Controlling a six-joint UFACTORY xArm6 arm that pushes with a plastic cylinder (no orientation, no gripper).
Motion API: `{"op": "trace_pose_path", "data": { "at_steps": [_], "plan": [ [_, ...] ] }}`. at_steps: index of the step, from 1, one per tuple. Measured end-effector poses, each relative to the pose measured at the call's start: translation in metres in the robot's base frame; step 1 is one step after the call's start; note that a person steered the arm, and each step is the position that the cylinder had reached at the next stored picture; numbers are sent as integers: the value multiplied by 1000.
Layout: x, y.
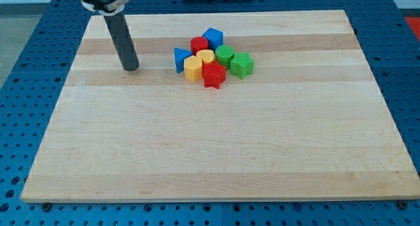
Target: Push the blue triangle into the red star
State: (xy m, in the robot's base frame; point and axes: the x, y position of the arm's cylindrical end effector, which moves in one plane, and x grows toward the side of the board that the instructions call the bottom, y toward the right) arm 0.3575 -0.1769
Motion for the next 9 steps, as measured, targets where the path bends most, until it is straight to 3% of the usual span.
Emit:
{"op": "trace_pose_path", "data": {
  "at_steps": [6, 7, 8, 9],
  "plan": [
    [-38, 77],
    [-28, 98],
    [20, 163],
    [22, 169]
  ]
}}
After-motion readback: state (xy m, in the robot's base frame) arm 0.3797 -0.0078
